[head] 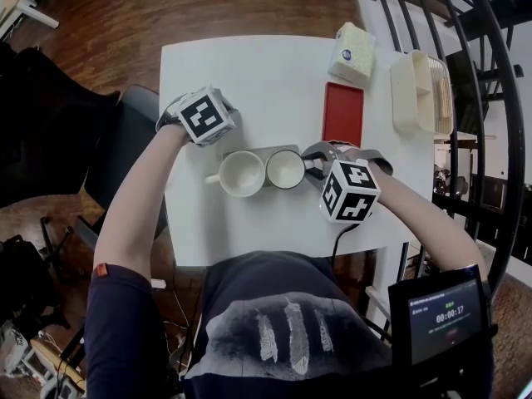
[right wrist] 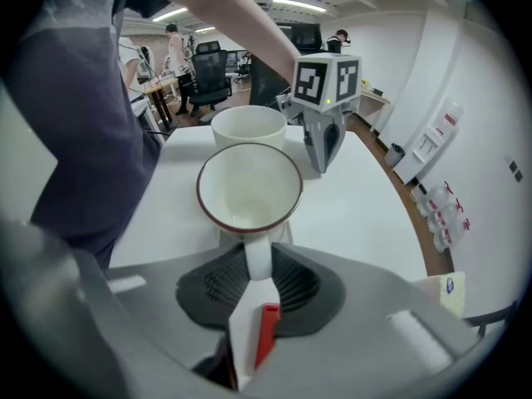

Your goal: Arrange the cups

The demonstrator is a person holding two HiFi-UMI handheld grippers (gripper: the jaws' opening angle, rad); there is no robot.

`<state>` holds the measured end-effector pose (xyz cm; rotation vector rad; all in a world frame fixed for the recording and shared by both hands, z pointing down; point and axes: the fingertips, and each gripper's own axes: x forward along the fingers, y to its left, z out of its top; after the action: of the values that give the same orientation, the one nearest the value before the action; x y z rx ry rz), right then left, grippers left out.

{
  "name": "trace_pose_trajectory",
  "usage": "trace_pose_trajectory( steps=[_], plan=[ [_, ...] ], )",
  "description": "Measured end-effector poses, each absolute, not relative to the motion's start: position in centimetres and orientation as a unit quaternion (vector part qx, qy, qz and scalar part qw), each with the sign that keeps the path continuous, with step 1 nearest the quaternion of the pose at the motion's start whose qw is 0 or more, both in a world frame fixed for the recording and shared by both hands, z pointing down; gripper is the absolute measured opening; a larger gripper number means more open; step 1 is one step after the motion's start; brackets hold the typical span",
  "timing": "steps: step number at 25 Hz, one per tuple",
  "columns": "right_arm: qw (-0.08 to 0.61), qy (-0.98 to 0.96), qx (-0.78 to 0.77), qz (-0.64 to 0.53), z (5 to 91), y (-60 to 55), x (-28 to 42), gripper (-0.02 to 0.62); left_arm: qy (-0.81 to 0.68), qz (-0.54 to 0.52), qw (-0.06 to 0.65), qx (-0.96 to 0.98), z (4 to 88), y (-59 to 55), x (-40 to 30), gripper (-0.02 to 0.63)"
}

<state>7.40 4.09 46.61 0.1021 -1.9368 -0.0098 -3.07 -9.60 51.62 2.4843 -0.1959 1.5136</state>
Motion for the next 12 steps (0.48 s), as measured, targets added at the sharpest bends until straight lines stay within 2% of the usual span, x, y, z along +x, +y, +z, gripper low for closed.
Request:
trace_pose_trajectory(
  steps=[10, 12],
  plan=[
    [0.58, -0.811, 0.076, -0.01, 46.54, 4.08, 7.63, 0.08, -0.077, 0.524, 0.11, 0.841, 52.1, -9.93, -3.66, 0.015],
    [0.574, -0.814, 0.083, -0.009, 46.24, 3.98, 7.62, 0.105, -0.068, 0.515, 0.115, 0.847, 51.79, -9.57, -3.23, 0.015]
  ],
)
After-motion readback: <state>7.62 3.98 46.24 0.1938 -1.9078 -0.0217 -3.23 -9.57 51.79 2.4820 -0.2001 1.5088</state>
